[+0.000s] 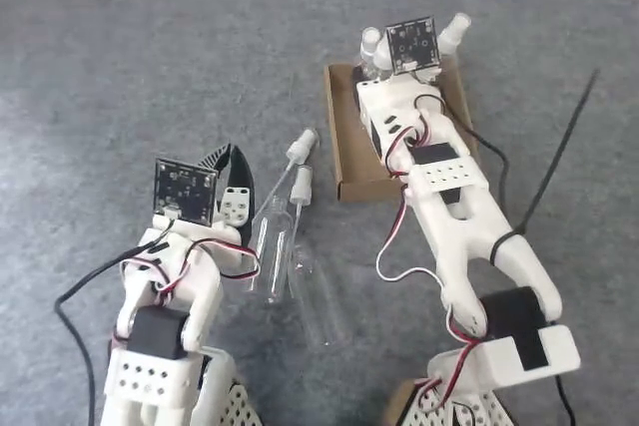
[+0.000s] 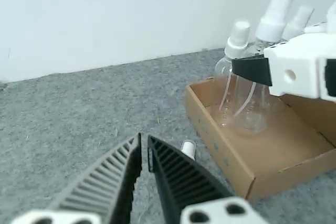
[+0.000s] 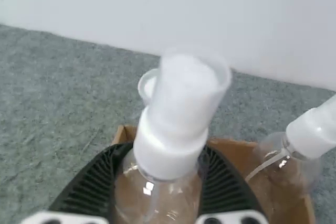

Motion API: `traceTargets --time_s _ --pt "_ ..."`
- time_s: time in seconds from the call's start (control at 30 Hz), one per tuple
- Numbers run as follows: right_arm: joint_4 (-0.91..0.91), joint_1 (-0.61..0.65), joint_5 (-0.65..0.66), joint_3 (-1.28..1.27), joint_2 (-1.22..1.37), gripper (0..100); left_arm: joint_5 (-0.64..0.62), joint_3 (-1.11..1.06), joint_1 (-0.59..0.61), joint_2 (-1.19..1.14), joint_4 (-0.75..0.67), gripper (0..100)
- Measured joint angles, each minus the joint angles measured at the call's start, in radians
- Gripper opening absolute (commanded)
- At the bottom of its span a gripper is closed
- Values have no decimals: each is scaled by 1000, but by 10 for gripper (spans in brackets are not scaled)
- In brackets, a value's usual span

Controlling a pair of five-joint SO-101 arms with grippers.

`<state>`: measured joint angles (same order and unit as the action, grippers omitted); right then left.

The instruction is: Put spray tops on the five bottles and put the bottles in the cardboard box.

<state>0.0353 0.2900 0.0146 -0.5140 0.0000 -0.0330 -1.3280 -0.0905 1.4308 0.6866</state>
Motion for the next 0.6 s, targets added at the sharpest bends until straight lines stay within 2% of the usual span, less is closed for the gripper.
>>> traceTargets --time_s 0.6 --pt "-18 29 0 0 106 6 0 0 0 0 0 11"
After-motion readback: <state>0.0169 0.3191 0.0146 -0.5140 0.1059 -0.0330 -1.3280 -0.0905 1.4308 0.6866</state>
